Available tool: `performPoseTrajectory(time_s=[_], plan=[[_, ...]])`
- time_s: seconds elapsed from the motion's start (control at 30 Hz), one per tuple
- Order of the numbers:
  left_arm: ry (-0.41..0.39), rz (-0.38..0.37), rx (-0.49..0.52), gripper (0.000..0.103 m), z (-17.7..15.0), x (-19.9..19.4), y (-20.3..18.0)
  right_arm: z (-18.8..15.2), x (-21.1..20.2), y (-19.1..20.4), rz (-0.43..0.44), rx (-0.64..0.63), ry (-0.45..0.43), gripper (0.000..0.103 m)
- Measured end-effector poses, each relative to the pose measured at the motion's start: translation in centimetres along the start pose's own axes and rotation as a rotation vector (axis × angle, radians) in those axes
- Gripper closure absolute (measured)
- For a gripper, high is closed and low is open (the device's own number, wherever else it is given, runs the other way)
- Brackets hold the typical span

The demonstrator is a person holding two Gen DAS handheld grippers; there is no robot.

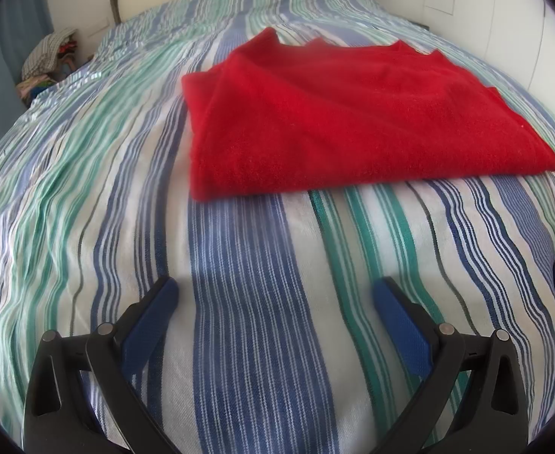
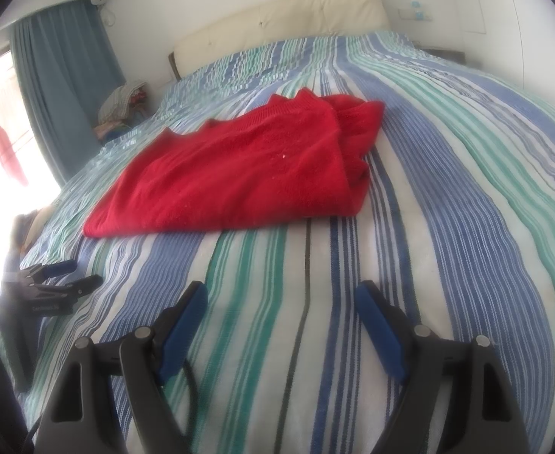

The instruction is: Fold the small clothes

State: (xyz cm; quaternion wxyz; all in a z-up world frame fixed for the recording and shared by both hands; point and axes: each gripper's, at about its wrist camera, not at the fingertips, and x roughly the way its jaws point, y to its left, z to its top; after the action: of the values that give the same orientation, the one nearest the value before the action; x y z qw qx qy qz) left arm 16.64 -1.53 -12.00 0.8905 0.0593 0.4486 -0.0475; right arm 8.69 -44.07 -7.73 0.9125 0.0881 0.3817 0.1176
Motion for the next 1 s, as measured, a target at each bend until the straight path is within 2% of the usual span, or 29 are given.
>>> performPoseTrajectory(time_s=[0.8, 0.93, 1.0], plan=[[0.002, 0.001, 0.002, 0.0, -0.05, 0.01, -0.04, 0.0, -0.02, -0.04, 0.012, 0.008, 0.0, 0.021], [0.04, 0.0, 0.0, 0.0, 0.44, 0.47, -0.29, 0.1, -0.11, 0.0, 0.007, 0.01, -0.001, 0.021], [0.074, -0.033, 0.02, 0.001, 0.57, -0.26, 0.15, 0.97, -0.85, 0.04, 0.009, 0.021, 0.006, 0.021]])
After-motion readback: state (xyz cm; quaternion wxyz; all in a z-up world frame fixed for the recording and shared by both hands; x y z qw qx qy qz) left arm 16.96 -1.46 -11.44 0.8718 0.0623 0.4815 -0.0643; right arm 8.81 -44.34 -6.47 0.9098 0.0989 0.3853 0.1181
